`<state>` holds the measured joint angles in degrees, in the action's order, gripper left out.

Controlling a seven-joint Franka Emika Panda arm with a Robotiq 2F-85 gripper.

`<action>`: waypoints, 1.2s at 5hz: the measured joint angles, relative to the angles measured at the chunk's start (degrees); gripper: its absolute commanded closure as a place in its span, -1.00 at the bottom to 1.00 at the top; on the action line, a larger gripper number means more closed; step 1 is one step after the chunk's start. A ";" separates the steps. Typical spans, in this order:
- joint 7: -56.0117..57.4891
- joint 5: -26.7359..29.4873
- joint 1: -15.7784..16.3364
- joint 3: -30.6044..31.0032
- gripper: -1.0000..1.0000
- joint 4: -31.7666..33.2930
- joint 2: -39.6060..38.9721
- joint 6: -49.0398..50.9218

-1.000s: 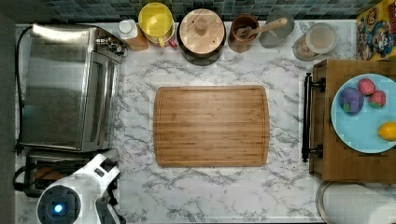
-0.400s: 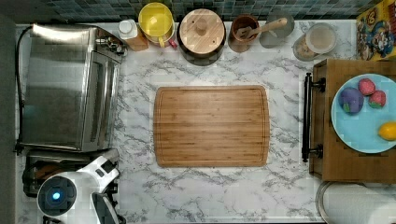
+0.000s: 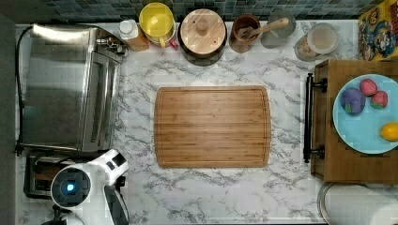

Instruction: Turn on the toaster.

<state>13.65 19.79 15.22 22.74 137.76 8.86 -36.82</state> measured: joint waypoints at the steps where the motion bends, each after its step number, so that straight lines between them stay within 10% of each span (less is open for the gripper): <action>1: 0.00 0.10 -0.92 -0.01 1.00 -0.34 -0.02 1.96; 6: 0.34 -1.72 -1.14 0.63 1.00 -2.24 -7.47 0.20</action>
<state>14.00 18.07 14.08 23.37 135.52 1.39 -36.62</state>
